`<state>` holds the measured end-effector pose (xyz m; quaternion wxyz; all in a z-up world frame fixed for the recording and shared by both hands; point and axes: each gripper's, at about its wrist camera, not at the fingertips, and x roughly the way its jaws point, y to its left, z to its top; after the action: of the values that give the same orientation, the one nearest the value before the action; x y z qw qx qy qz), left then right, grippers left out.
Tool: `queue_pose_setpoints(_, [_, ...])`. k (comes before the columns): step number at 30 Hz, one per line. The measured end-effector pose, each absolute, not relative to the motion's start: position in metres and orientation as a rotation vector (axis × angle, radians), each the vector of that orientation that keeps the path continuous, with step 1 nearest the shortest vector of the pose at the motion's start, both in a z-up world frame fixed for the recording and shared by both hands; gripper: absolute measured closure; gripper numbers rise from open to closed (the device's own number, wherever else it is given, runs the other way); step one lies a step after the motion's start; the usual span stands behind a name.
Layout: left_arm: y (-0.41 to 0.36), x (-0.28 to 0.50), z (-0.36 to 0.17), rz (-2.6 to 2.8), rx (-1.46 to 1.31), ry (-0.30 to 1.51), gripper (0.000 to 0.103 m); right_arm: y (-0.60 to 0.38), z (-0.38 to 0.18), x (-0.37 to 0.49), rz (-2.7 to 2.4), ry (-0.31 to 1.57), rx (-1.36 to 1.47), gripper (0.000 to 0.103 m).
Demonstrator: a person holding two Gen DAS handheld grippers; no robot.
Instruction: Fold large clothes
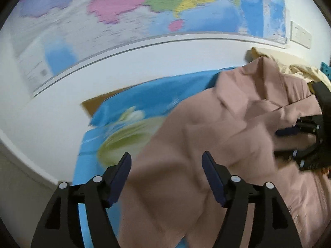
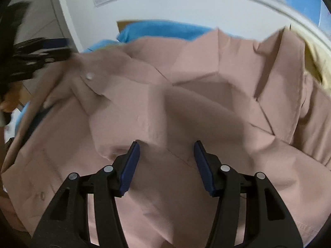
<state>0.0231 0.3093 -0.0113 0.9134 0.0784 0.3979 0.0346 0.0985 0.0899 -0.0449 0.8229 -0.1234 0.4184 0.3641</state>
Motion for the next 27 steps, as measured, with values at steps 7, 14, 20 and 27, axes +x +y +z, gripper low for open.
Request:
queue_pose_setpoints(7, [0.344,-0.012,-0.030,0.121,0.123,0.902,0.030,0.075,-0.025,0.084,0.833,0.884,-0.173,0.047])
queue_pose_setpoints(14, [0.356,-0.023,-0.026,0.120,0.037,0.878,0.030,0.133,-0.002,0.025,1.227,0.901,-0.102,0.036])
queue_pose_setpoints(20, [0.363,-0.038,-0.009,0.148,-0.007,0.823,0.030,0.231,-0.025,-0.015,1.471,1.048,-0.115,0.030])
queue_pose_setpoints(27, [0.386,-0.061,0.003,0.199,-0.076,0.789,0.030,0.281,-0.038,-0.023,1.547,1.156,-0.085,0.101])
